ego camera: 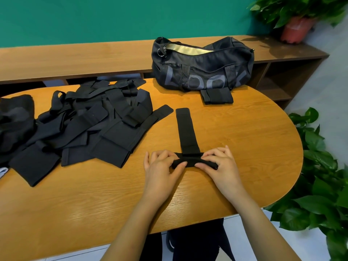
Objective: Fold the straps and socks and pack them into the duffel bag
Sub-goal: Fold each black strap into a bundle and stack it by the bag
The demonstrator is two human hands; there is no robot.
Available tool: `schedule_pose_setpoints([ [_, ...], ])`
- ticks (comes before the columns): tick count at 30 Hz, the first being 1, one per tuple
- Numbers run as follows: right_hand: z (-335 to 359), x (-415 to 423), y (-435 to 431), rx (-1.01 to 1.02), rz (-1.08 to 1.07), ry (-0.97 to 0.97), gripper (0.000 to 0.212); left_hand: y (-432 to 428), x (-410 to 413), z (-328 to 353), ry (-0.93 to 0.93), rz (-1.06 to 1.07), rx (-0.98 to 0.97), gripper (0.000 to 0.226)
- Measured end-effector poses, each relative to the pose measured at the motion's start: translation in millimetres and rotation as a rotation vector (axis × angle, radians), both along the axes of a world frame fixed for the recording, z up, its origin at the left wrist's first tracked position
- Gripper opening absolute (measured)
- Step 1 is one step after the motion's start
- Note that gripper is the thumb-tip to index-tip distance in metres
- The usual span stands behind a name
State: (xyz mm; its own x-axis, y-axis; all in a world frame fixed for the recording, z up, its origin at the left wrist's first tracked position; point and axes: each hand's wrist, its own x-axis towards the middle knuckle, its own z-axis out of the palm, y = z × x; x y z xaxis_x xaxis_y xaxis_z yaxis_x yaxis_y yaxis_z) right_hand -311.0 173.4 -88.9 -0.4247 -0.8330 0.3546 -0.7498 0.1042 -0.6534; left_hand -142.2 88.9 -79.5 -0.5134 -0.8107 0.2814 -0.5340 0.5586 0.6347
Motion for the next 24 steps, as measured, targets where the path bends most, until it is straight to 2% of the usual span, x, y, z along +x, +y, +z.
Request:
schedule_pose_setpoints([
  [3, -0.6, -1.1, 0.4, 0.006, 0.014, -0.003, 0.049, -0.8, 0.9, -1.4, -0.029, -0.029, -0.021, 0.025],
  [9, 4.8, 0.5, 1.8, 0.037, 0.023, 0.018, 0.044, -1.2, -0.8, -0.4, 0.009, 0.013, -0.010, 0.015],
  [15, 3.7, 0.4, 2.1, 0.005, -0.024, -0.028, 0.020, -1.7, 0.7, -0.5, 0.058, -0.001, 0.017, 0.012],
  [19, 5.6, 1.2, 3.2, 0.010, -0.068, -0.069, 0.020, -2.1, 1.8, -1.6, 0.053, -0.012, 0.001, 0.019],
  [24, 9.0, 1.2, 3.6, 0.037, -0.081, -0.109, 0.018, -1.8, 0.3, -0.8, 0.075, 0.018, 0.021, 0.013],
])
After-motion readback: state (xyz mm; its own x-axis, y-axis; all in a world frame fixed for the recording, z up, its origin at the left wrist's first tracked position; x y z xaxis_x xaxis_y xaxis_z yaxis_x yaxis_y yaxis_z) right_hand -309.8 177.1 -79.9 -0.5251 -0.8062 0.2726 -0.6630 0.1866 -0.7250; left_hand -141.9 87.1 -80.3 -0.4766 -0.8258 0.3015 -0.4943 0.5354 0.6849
